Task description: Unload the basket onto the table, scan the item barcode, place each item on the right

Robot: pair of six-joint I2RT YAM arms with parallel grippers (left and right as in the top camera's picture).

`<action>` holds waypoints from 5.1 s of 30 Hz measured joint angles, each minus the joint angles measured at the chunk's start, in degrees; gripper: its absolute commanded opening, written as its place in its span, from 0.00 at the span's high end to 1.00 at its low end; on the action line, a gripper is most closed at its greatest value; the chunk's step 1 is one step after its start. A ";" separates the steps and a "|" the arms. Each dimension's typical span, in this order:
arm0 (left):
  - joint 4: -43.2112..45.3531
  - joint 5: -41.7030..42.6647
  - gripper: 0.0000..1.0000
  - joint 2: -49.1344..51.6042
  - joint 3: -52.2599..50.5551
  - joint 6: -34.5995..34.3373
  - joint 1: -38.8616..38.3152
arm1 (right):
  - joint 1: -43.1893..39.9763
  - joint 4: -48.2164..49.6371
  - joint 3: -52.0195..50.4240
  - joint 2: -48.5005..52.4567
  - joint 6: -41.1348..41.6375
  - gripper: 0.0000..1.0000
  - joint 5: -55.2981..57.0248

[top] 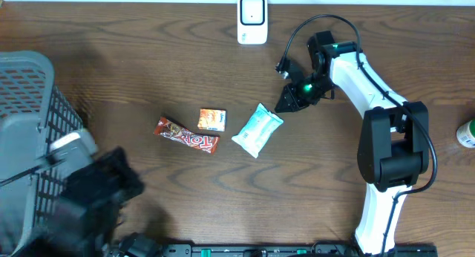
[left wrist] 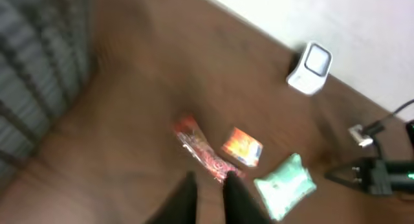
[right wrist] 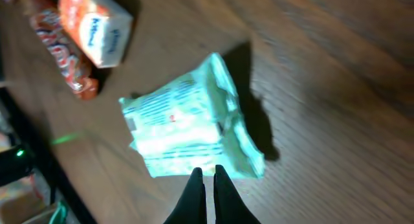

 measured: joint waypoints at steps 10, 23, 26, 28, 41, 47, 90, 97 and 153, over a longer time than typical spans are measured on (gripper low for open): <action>41.20 20.61 0.93 11.74 -23.43 -5.29 0.00 | 0.00 3.45 -1.14 0.02 2.47 0.20 2.29; 64.39 43.01 0.93 40.92 -26.38 -9.60 -0.44 | -0.35 17.20 -10.93 -1.53 4.50 0.01 -0.61; 64.39 44.48 0.93 44.57 -26.40 -9.97 -0.44 | -0.79 17.33 -11.39 -1.57 4.70 0.01 -2.75; 64.39 45.11 0.93 46.18 -26.40 -10.29 -0.44 | -1.38 17.14 -11.74 -1.55 5.05 0.01 -4.46; 67.98 45.75 0.93 55.78 -26.40 -11.45 -0.44 | -2.80 18.38 -11.87 0.90 15.30 0.01 -13.40; 71.89 46.99 0.93 59.23 -26.45 -12.35 -0.44 | -2.82 15.89 -10.49 4.33 15.74 0.01 -20.79; 74.66 48.85 0.93 62.79 -26.43 -13.75 0.09 | -4.74 11.21 -11.26 8.00 10.73 0.54 -23.58; 74.64 48.83 0.93 62.79 -26.43 -13.75 0.09 | -1.73 12.20 -11.30 8.09 10.64 0.96 -19.96; 34.99 11.04 0.16 10.12 -18.25 12.26 5.79 | 9.84 81.24 -2.25 -2.97 -8.39 0.99 50.95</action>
